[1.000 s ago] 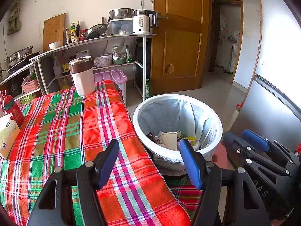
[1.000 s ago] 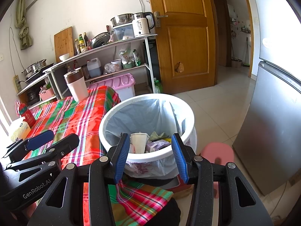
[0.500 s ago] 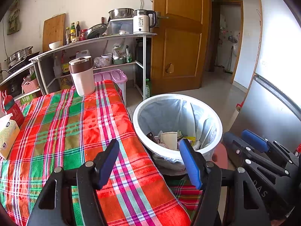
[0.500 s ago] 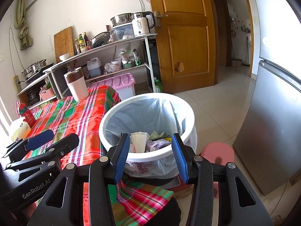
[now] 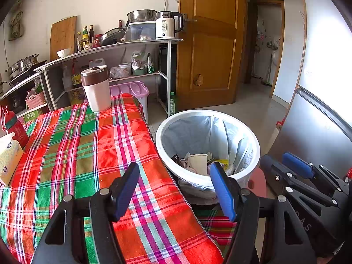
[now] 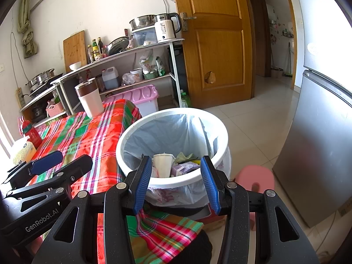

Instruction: Collect trash

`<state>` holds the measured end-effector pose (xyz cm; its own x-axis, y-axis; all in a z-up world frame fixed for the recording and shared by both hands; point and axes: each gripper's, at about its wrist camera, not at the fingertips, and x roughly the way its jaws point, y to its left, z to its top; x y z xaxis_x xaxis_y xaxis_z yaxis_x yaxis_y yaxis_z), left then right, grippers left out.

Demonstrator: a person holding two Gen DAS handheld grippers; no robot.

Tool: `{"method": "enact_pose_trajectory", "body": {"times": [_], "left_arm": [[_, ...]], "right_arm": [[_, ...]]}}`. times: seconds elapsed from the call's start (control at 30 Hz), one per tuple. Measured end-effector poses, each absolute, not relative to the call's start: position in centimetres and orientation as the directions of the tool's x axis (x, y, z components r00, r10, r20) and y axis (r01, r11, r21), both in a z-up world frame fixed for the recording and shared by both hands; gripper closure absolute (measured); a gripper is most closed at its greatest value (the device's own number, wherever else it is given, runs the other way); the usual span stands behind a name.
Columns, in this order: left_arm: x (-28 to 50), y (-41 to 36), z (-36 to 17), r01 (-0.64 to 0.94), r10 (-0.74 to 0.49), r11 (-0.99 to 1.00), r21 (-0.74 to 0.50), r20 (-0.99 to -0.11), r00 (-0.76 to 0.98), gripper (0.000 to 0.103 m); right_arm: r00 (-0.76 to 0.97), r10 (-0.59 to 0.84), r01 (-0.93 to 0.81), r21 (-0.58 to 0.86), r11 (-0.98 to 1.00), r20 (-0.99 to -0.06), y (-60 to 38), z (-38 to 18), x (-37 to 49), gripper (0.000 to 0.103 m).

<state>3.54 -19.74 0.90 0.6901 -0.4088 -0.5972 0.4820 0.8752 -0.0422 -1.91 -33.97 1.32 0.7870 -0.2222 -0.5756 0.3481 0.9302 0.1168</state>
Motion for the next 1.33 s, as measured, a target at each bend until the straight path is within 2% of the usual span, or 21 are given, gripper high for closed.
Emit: {"method": "enact_pose_trajectory", "body": {"times": [1.33], "left_arm": [[3.56, -19.77, 0.75, 0.482, -0.409, 0.875, -0.044, -0.601, 0.687, 0.034]], "right_arm": [[0.785, -0.219, 0.347, 0.118, 0.930, -0.580, -33.70, 1.13, -1.95, 0.056]]}}
